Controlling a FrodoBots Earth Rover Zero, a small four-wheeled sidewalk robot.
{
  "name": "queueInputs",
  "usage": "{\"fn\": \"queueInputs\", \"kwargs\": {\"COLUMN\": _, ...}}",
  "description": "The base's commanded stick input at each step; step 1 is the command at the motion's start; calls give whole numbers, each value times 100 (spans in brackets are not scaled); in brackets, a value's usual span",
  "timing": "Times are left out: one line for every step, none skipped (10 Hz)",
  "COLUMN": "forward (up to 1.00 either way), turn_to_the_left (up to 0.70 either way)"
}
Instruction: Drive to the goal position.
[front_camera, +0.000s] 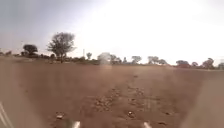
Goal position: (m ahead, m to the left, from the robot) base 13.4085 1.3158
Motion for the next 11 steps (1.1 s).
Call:
{"fn": "queueInputs", "kwargs": {"forward": 70, "turn_to_the_left": 0}}
{"fn": "queueInputs", "kwargs": {"forward": 70, "turn_to_the_left": 0}}
{"fn": "queueInputs", "kwargs": {"forward": 70, "turn_to_the_left": 0}}
{"fn": "queueInputs", "kwargs": {"forward": 70, "turn_to_the_left": 0}}
{"fn": "queueInputs", "kwargs": {"forward": 70, "turn_to_the_left": 0}}
{"fn": "queueInputs", "kwargs": {"forward": 70, "turn_to_the_left": 0}}
{"fn": "queueInputs", "kwargs": {"forward": 70, "turn_to_the_left": 0}}
{"fn": "queueInputs", "kwargs": {"forward": 70, "turn_to_the_left": 0}}
{"fn": "queueInputs", "kwargs": {"forward": 70, "turn_to_the_left": 0}}
{"fn": "queueInputs", "kwargs": {"forward": 70, "turn_to_the_left": 0}}
{"fn": "queueInputs", "kwargs": {"forward": 70, "turn_to_the_left": 0}}
